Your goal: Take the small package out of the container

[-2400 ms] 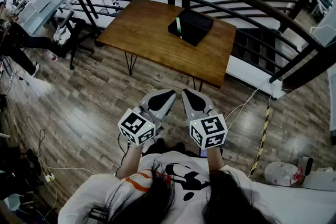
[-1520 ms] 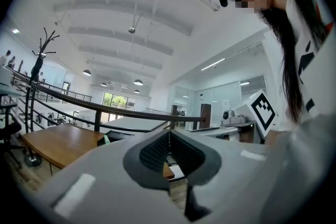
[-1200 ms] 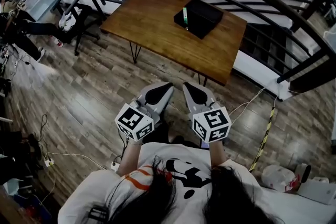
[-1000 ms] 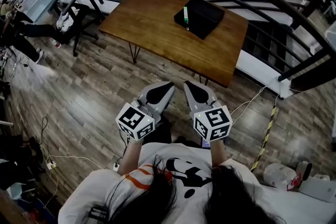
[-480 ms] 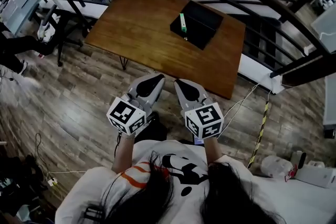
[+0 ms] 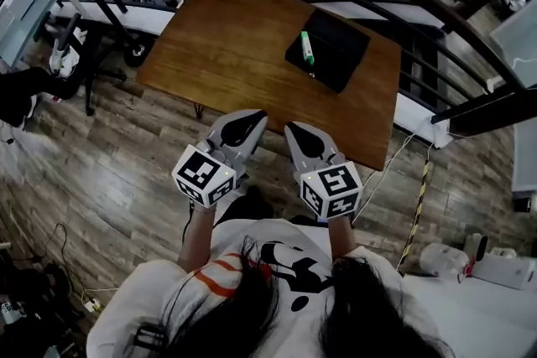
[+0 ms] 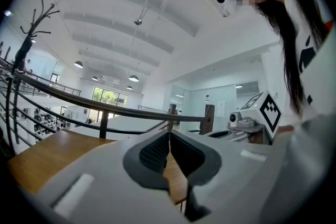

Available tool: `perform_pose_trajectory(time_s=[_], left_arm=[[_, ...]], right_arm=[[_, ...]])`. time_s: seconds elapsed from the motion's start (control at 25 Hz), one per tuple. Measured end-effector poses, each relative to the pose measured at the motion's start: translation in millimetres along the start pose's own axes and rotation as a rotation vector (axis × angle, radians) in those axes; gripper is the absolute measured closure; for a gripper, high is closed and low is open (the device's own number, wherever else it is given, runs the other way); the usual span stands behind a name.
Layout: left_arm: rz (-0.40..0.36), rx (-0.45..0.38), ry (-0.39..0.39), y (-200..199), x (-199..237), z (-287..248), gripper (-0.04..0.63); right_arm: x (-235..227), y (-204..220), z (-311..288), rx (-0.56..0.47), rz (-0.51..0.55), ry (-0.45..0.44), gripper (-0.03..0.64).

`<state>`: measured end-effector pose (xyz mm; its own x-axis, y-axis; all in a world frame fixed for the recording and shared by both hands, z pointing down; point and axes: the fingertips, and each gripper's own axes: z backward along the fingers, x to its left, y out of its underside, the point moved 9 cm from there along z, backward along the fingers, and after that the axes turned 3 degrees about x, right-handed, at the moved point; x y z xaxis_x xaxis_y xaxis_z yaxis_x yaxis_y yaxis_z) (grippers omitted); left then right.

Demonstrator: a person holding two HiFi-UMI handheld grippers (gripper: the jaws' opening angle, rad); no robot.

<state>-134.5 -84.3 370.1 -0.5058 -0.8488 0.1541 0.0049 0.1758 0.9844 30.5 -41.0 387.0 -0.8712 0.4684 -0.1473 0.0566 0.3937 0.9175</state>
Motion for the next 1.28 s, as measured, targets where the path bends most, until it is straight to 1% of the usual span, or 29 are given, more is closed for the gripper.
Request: perform_pose_trajectory(time_s=[0.16, 0.36, 0.52, 0.6, 0.76, 0.96, 1.08, 1.28], left_arm=[[-0.004, 0.008, 0.031, 6.6, -3.0, 0.9, 0.595], [0.004, 0.022, 0.057, 5.6, -0.6, -7.0, 0.595], [0.028, 0.037, 0.075, 7.8, 45.2, -4.8, 0.595], [0.039, 0.051, 0.085, 8.1, 61.2, -8.5, 0.595], [0.040, 0.058, 0.098, 5.5, 66.3, -30.3, 0.595], [0.026, 0.057, 0.103, -1.4, 74.1, -66.3, 0.595], [0.026, 0.048, 0.104, -4.6, 90.6, -81.2, 0.595], [0.039, 0.069, 0.098, -7.9, 117.8, -109.0, 0.595]], right_arm=[[0.0, 6.3, 2.4, -0.005, -0.009, 0.026, 0.595], [-5.9, 1.9, 1.7, 0.001, -0.019, 0.037, 0.595], [0.0, -9.7, -41.5, 0.018, -0.014, 0.045, 0.595], [-3.6, -14.0, -57.3, 0.026, -0.024, 0.054, 0.595], [-28.9, -16.3, -63.1, 0.028, -0.048, 0.076, 0.591], [-68.6, -19.9, -73.9, 0.027, -0.061, 0.083, 0.588], [-85.8, -23.8, -92.9, 0.034, -0.059, 0.091, 0.579], [-120.4, -31.1, -124.0, 0.068, -0.069, 0.103, 0.562]])
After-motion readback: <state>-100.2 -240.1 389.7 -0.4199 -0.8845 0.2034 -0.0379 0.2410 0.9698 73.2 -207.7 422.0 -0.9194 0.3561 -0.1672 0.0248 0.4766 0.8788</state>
